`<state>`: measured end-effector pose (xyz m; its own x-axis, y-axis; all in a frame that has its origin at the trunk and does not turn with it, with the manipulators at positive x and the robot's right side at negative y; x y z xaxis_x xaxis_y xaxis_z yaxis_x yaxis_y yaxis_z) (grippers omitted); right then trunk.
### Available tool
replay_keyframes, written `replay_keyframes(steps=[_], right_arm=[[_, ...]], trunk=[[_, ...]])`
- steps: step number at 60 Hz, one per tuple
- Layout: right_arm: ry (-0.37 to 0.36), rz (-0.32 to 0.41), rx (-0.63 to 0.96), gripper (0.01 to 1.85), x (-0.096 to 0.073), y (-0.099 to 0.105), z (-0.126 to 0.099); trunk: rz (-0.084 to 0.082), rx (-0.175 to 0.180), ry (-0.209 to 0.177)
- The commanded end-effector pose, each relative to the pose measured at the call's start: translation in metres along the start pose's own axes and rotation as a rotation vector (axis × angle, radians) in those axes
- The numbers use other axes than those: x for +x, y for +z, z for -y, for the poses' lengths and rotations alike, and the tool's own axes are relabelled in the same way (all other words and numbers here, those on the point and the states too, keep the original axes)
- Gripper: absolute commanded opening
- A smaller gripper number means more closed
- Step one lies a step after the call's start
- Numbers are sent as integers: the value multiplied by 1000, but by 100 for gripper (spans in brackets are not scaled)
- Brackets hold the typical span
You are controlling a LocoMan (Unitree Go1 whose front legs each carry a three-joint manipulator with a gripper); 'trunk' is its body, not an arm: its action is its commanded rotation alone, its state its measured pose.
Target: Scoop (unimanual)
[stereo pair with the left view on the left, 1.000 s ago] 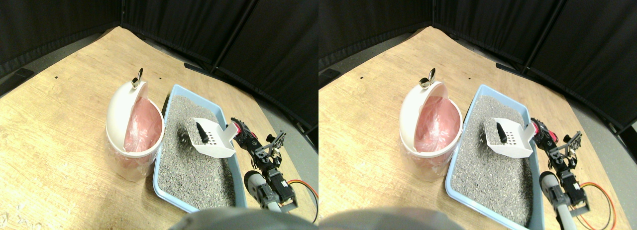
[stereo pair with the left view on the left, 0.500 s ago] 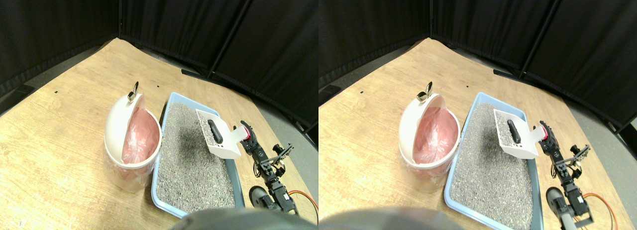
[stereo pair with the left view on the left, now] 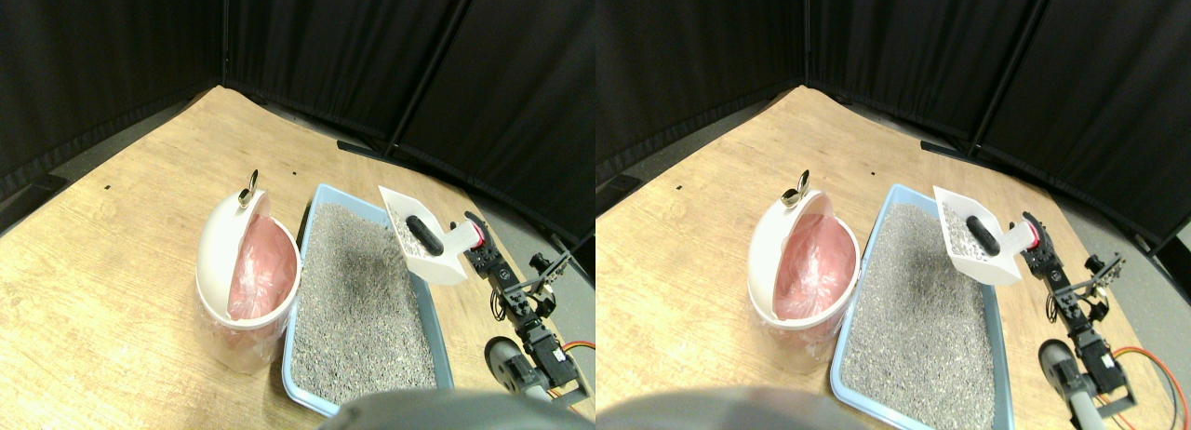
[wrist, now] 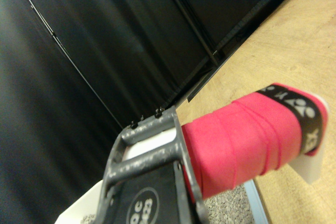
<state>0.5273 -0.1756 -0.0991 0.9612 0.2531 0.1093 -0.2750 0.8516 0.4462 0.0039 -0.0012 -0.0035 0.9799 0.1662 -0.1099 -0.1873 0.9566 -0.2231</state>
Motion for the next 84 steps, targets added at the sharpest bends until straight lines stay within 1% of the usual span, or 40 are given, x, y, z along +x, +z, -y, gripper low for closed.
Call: replay_keyframes(steps=[1,4,8,11,12,14,20,25,28,35,36,42,47,50,54,55,56,58,60,62,65,70,75,81,84], right_arm=[[28,58,114,6,1,0,-6],[25,59,121,6,1,-2,-6],[-2,64,166,6,2,-5,-6],[25,60,97,6,2,-6,-7],[25,60,97,6,2,-6,-7],[36,59,42,6,2,-7,-8],[32,50,14,6,3,-8,-9],[47,49,3,6,5,-7,-10],[40,46,-24,6,5,-7,-10],[51,43,-52,6,7,-6,-13],[60,42,-54,6,7,-5,-13],[72,36,-73,6,9,-2,-16],[80,32,-93,6,11,1,-20],[92,15,-149,6,14,5,-25],[104,13,-175,6,15,6,-28],[112,-6,-225,6,17,8,-31],[112,-6,-225,6,17,8,-31],[133,-12,-239,6,18,10,-34],[135,-13,-239,6,19,10,-35],[147,-19,-261,6,20,11,-38],[186,-27,-293,6,24,11,-39],[175,-46,-324,6,27,13,-42],[187,-68,-330,6,30,14,-46],[198,-88,-345,6,34,14,-49],[200,-92,-355,6,35,13,-50]], trunk=[[22,-13,8],[22,-13,10],[23,-12,8],[21,-11,7],[21,-11,7],[20,-12,8],[18,-13,9],[15,-14,9],[15,-14,9],[17,-16,10],[14,-22,15],[17,-28,24],[16,-40,41],[16,-46,50],[19,-56,61],[19,-60,65],[19,-64,69],[20,-67,74],[20,-73,82],[20,-73,82],[22,-79,93],[20,-94,116],[21,-102,129],[22,-120,155],[20,-126,161]])
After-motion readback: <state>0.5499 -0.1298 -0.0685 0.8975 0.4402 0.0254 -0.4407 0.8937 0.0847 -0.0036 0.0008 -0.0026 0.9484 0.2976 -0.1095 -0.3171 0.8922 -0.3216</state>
